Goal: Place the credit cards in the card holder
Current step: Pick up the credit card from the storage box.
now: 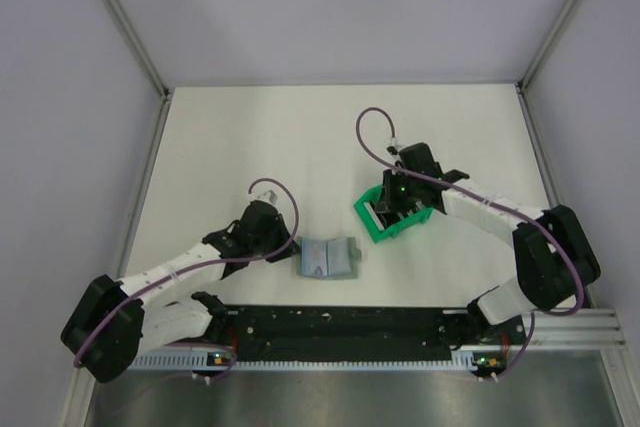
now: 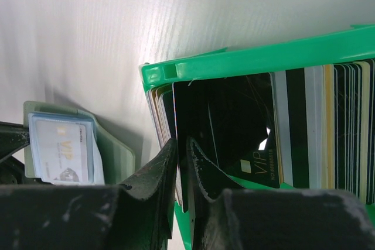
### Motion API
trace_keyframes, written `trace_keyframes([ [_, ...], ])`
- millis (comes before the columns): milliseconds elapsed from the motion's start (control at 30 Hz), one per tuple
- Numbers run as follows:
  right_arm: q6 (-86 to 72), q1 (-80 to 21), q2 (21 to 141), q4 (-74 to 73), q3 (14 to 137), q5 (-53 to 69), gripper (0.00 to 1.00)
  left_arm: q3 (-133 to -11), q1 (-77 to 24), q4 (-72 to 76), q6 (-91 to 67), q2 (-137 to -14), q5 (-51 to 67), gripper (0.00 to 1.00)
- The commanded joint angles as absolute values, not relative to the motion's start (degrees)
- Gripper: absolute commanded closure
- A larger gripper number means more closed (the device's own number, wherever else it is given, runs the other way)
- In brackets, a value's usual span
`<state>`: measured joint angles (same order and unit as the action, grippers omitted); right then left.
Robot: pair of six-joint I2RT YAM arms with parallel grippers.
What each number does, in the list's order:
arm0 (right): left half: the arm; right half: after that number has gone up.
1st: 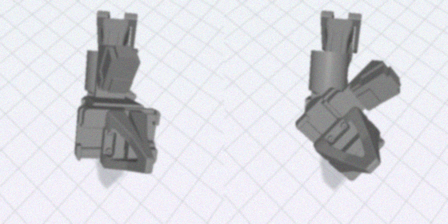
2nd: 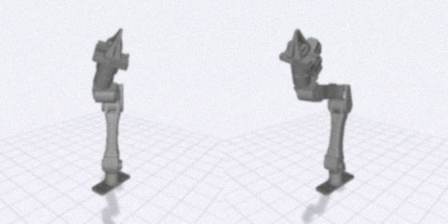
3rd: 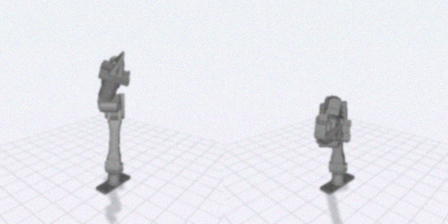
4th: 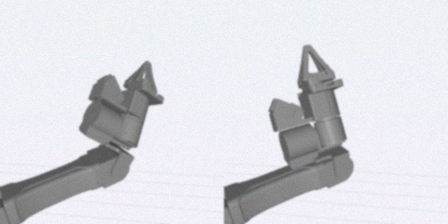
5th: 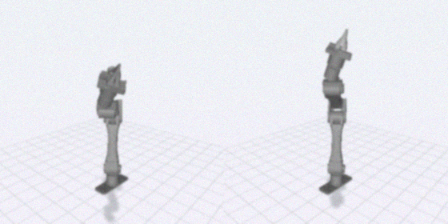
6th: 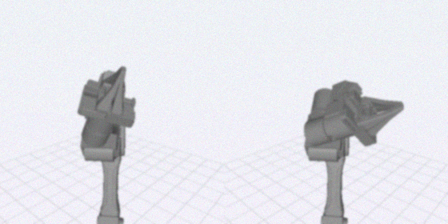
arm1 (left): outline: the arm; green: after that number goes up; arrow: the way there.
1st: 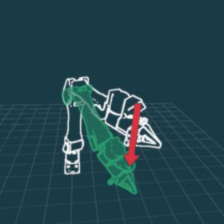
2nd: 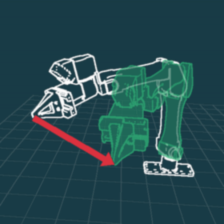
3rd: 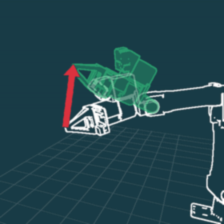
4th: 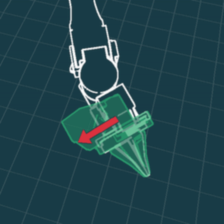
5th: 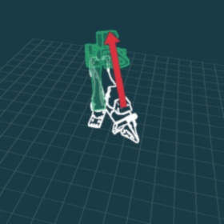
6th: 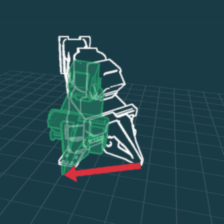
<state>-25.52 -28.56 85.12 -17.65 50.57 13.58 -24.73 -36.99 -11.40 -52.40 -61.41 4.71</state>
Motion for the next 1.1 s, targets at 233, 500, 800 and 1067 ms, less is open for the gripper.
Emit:
trace_keyframes([
  [233, -23.0, -27.1, 84.3, -18.4, 51.6, 11.0, 0.89, -25.9, -36.6, -8.5, -52.2, -61.8, 5.1, 1.0],
  [500, -21.4, -27.1, 87.0, -19.0, 51.8, 11.2, 0.87, -26.2, -36.5, -8.4, -52.0, -62.4, 5.4, 1.0],
  [800, -20.8, -27.2, 87.3, -19.2, 52.0, 11.8, 0.86, -26.1, -36.3, -8.0, -52.0, -62.8, 5.5, 1.0],
  [1067, -20.2, -27.2, 86.7, -19.4, 52.4, 12.0, 1.0, -26.1, -36.3, -8.0, -51.8, -62.8, 5.7, 1.0],
])
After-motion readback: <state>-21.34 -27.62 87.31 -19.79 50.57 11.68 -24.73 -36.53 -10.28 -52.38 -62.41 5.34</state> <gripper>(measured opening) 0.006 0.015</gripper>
